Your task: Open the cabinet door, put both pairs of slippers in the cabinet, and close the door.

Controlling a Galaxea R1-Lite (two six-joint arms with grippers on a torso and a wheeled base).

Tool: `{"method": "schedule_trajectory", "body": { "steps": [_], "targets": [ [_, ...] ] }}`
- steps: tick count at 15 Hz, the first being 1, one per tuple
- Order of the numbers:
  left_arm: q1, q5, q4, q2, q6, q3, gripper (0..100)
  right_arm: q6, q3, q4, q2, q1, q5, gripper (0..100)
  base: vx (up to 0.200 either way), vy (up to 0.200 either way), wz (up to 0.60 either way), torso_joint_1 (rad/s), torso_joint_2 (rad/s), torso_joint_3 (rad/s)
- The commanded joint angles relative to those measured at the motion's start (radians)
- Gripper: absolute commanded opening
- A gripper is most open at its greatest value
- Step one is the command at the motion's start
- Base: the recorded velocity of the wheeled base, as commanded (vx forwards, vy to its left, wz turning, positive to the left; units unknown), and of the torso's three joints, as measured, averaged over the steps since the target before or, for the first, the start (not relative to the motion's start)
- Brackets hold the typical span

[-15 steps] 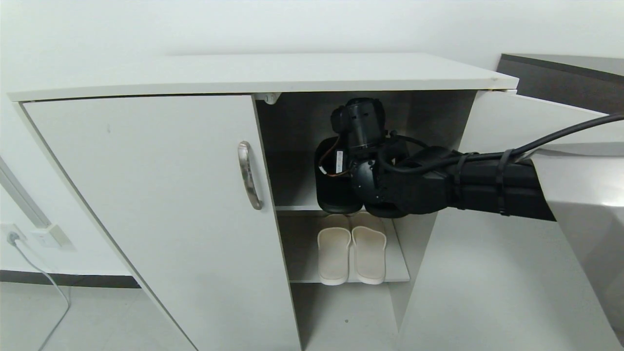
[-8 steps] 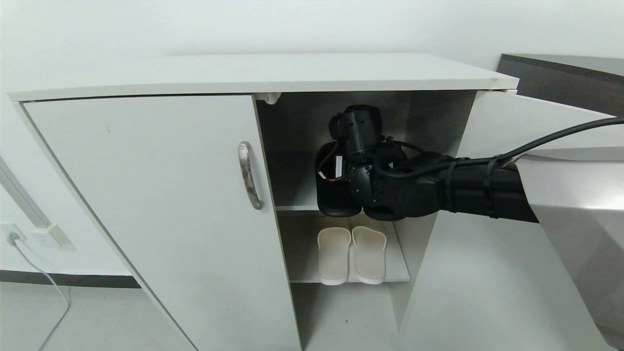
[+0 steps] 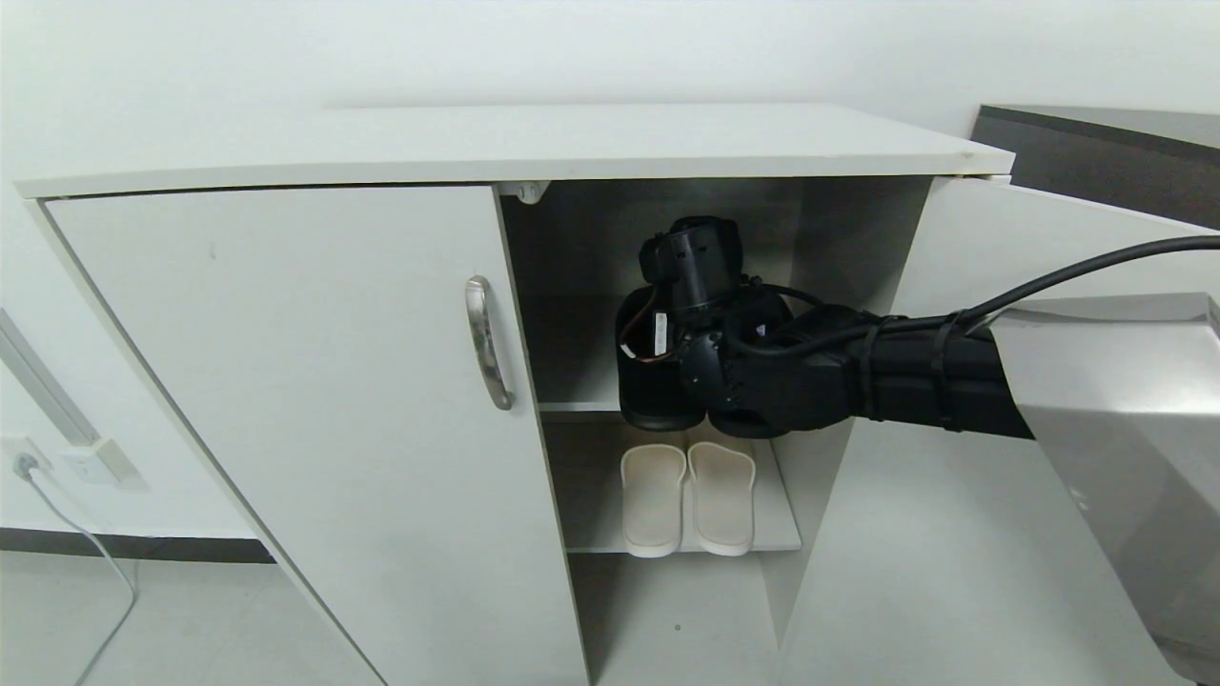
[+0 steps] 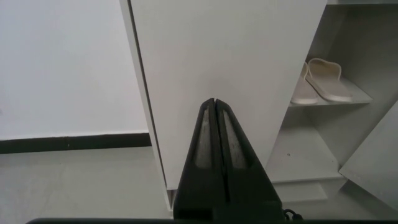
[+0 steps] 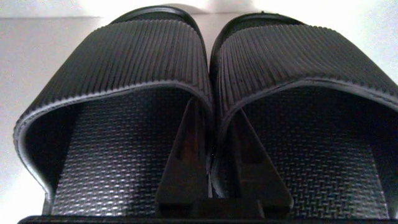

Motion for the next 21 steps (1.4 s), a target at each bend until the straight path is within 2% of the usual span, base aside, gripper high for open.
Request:
{"method": "schedule_trajectory", "body": {
  "steps": [1,4,5,10,15,17,21],
  "targets": [
    [0.000,0.000,0.000,0.000,0.000,0.000,0,0.000,0.002,0.000,0.001,0.001,0.000,0,0.000,0.000,0.00,0.000,0.00,0.000],
    [0.000,0.000,0.000,0.000,0.000,0.000,0,0.000,0.003,0.001,0.003,0.001,0.000,0,0.000,0.000,0.00,0.000,0.00,0.000],
    [0.000,0.000,0.000,0.000,0.000,0.000,0,0.000,0.003,0.001,0.004,0.001,0.000,100,0.000,0.000,0.00,0.000,0.00,0.000],
    [0.000,-0.001,0.000,0.000,0.002,0.000,0,0.003,0.032,0.000,-0.017,0.009,-0.005,100,0.000,0.000,0.00,0.000,0.00,0.000],
    [0.000,-0.001,0.000,0.000,0.002,-0.001,0,0.018,0.192,-0.012,-0.154,0.075,-0.052,100,0.000,0.000,0.00,0.000,0.00,0.000],
    [0.000,-0.001,0.000,0.000,0.002,-0.001,0,0.029,0.324,-0.048,-0.240,0.113,-0.068,100,0.000,0.000,0.00,0.000,0.00,0.000],
    [0.000,-0.001,0.000,0.000,0.003,0.000,0,0.026,0.654,-0.223,-0.431,0.210,-0.068,100,0.000,0.000,0.00,0.000,0.00,0.000]
  ]
}}
